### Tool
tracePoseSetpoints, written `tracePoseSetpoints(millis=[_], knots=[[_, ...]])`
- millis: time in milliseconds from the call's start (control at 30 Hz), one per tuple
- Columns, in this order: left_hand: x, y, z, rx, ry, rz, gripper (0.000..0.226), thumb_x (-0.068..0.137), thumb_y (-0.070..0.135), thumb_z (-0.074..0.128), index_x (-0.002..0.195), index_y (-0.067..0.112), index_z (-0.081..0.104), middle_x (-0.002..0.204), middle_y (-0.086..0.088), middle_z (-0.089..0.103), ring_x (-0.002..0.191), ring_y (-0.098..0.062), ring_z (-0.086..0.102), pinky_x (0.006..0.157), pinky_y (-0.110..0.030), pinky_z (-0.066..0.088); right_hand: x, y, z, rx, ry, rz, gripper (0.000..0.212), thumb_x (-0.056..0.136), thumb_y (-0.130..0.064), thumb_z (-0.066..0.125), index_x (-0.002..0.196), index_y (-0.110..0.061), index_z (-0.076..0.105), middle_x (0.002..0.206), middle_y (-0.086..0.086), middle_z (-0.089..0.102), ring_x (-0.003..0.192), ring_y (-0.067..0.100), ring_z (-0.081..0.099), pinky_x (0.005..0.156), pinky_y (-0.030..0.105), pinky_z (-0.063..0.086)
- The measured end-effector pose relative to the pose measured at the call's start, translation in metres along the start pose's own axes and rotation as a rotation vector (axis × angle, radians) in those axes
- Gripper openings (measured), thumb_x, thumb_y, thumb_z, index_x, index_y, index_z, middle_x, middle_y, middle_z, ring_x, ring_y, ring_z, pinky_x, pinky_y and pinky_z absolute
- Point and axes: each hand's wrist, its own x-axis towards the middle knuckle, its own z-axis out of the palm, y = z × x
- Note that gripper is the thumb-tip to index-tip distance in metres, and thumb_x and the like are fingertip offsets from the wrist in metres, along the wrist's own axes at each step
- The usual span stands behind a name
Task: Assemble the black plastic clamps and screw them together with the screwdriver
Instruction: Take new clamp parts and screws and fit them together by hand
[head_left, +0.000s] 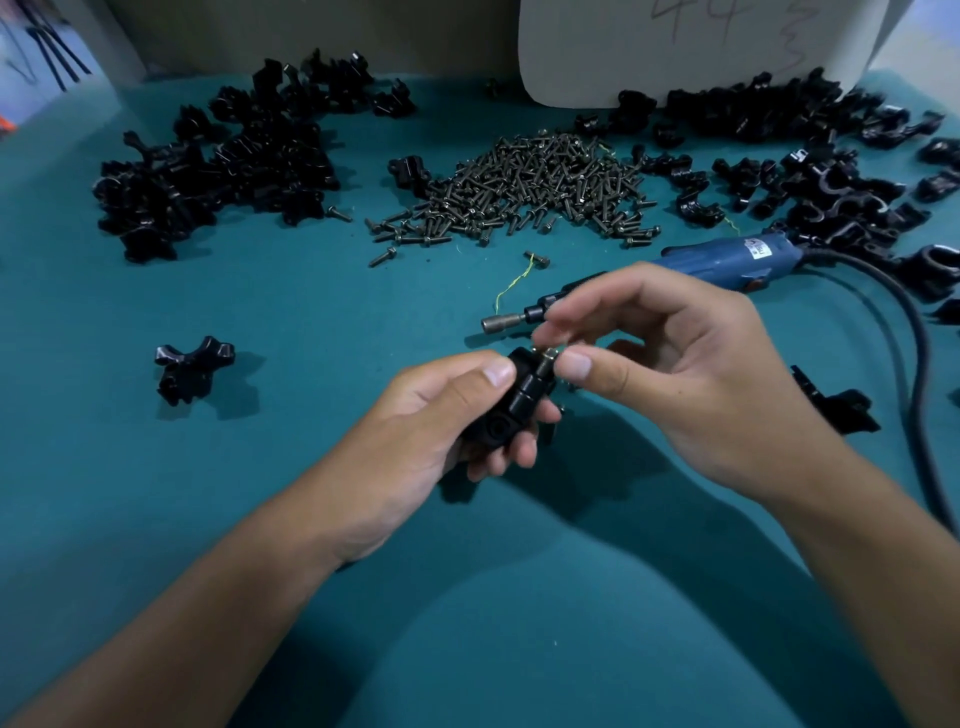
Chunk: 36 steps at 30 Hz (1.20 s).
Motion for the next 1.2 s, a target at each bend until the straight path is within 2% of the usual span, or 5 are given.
tracePoseSetpoints(millis=[400, 567, 700, 867, 1200], knots=[[-0.001, -0.004, -0.004, 0.230, 0.012, 0.090, 0.034, 0.097, 0.051, 0.044, 0.094, 0.032, 0.073, 0.081, 0.003, 0.072, 0.071, -0.007, 0.058, 0.062, -0.020, 0.045, 0.004, 0.002, -0.008, 0.071, 0.144, -0.088, 0.016, 0.098, -0.020, 0.064, 0.108, -0.029, 0.072, 0.095, -0.012, 0.071, 0.085, 0.004, 0.062, 0.076, 0.020, 0.050], [-0.002, -0.011, -0.008, 0.884, 0.164, 0.363, 0.027, 0.102, 0.049, 0.043, 0.086, 0.030, 0.053, 0.077, 0.010, 0.055, 0.072, -0.010, 0.052, 0.062, -0.021, 0.038, 0.006, 0.001, -0.010, 0.663, 0.177, 0.468, 0.015, 0.092, -0.020, 0.052, 0.097, -0.014, 0.064, 0.087, 0.000, 0.060, 0.075, 0.012, 0.055, 0.059, 0.023, 0.047], [-0.001, -0.014, -0.010, 1.139, 0.159, 0.451, 0.020, 0.102, 0.051, 0.045, 0.100, 0.037, 0.058, 0.090, 0.019, 0.049, 0.085, -0.005, 0.050, 0.073, -0.021, 0.039, 0.001, 0.008, 0.011, 0.357, 0.079, 0.573, 0.033, 0.078, -0.047, 0.067, 0.093, -0.018, 0.064, 0.076, -0.012, 0.060, 0.062, 0.002, 0.049, 0.055, 0.018, 0.037], [-0.003, -0.012, -0.006, 1.066, 0.236, 0.527, 0.018, 0.097, 0.046, 0.060, 0.110, 0.035, 0.064, 0.115, 0.018, 0.061, 0.101, -0.009, 0.062, 0.088, -0.028, 0.049, -0.005, 0.014, 0.014, -0.388, 0.100, 0.230, 0.023, 0.094, -0.050, 0.059, 0.088, -0.029, 0.060, 0.079, -0.014, 0.064, 0.070, 0.005, 0.056, 0.068, 0.024, 0.044], [0.003, -0.013, 0.002, 0.112, 0.177, 0.103, 0.040, 0.089, 0.027, 0.068, 0.126, 0.023, 0.053, 0.116, 0.001, 0.071, 0.096, -0.015, 0.069, 0.079, -0.031, 0.056, -0.004, 0.016, 0.019, -0.264, 0.086, 0.132, 0.015, 0.103, -0.035, 0.054, 0.090, -0.027, 0.056, 0.073, -0.017, 0.057, 0.067, -0.001, 0.052, 0.062, 0.017, 0.040]])
